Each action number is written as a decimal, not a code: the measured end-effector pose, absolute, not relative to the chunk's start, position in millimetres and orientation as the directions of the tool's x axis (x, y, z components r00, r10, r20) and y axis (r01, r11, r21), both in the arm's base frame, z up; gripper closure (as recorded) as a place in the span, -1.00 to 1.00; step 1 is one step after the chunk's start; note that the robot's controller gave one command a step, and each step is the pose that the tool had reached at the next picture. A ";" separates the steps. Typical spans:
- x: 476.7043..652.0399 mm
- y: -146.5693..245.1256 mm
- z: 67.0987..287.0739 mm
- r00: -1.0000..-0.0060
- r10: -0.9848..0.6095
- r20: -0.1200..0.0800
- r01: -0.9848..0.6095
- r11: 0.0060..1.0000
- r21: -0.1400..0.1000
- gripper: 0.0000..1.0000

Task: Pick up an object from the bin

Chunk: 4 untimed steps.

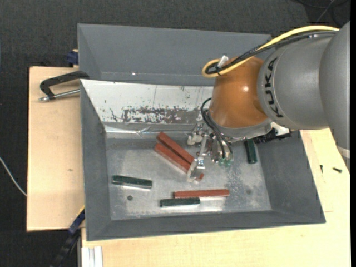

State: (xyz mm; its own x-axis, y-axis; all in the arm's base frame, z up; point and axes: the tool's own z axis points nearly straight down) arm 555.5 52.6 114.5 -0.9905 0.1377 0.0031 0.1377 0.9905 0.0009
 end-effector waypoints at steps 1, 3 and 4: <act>557.9 65.2 136.0 -0.903 0.431 -0.004 0.431 0.903 0.004 -1.00; 559.9 68.2 81.0 -0.904 0.427 -0.003 0.427 0.904 0.003 1.00; 559.9 68.2 81.0 -0.904 0.427 -0.003 0.427 0.904 0.003 1.00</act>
Offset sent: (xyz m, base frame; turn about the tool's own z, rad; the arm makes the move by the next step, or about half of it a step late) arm 0.0040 0.0156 -0.0445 0.3020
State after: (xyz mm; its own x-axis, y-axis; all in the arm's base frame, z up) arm 559.9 68.2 81.0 -0.9041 0.4272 -0.0027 0.4272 0.9042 0.0027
